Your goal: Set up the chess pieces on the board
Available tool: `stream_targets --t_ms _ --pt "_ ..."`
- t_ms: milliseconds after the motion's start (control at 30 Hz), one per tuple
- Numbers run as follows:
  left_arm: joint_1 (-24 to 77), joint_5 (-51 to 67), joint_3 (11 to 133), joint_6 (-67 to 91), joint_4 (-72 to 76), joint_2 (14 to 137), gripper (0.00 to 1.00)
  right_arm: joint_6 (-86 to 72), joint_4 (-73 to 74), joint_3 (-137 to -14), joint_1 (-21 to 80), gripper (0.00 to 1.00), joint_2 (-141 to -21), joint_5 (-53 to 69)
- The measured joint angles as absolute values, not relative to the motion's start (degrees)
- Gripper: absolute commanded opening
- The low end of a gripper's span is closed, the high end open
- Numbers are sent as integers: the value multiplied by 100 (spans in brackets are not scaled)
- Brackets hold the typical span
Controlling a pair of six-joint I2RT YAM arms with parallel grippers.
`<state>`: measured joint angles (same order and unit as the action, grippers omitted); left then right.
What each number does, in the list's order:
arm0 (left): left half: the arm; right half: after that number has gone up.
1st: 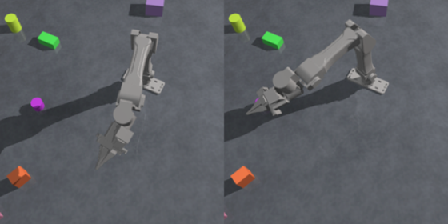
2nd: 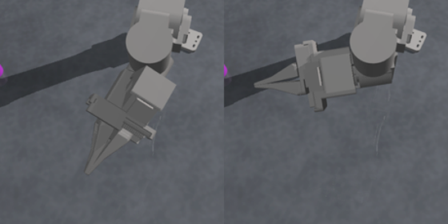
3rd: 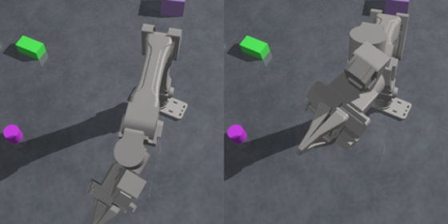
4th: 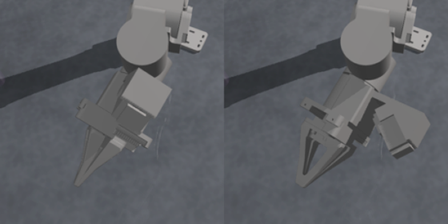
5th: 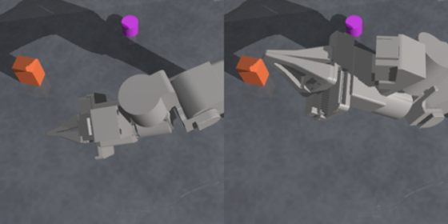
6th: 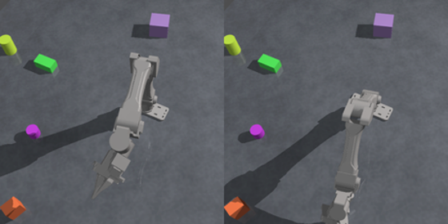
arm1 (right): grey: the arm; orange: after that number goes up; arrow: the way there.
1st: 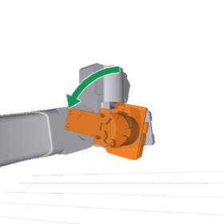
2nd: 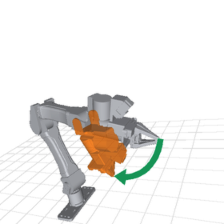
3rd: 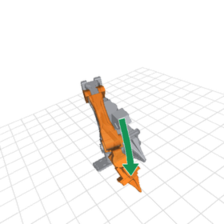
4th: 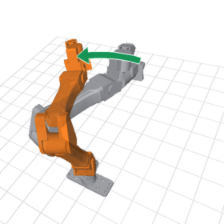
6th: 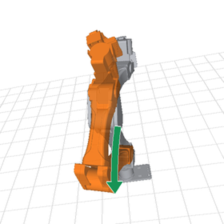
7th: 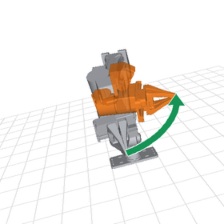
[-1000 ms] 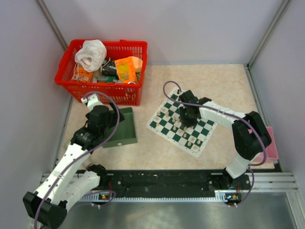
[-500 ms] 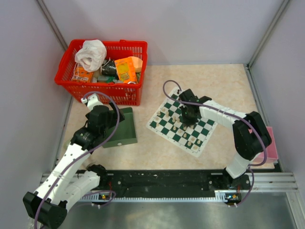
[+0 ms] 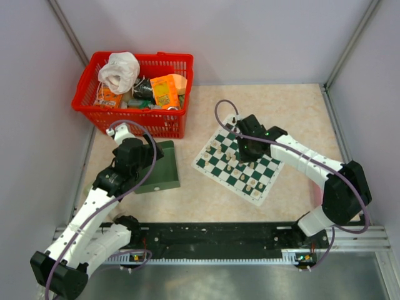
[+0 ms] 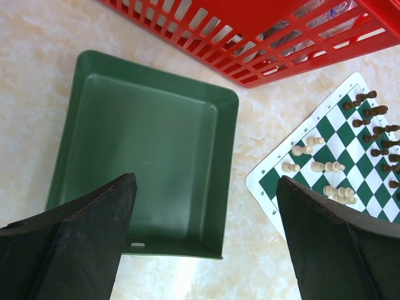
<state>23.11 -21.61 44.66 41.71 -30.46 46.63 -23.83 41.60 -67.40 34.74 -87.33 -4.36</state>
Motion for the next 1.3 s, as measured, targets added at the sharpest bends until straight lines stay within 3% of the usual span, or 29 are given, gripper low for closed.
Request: stream_targets --t_ms 400,1300 --pt "2300 -2049 4445 4193 -3039 4665 99 -2740 4274 -5848 4178 15 -8556 -344" --pt "2296 -2045 4434 4195 -3044 4661 99 -2919 3684 -5481 4224 22 -8807 -464"
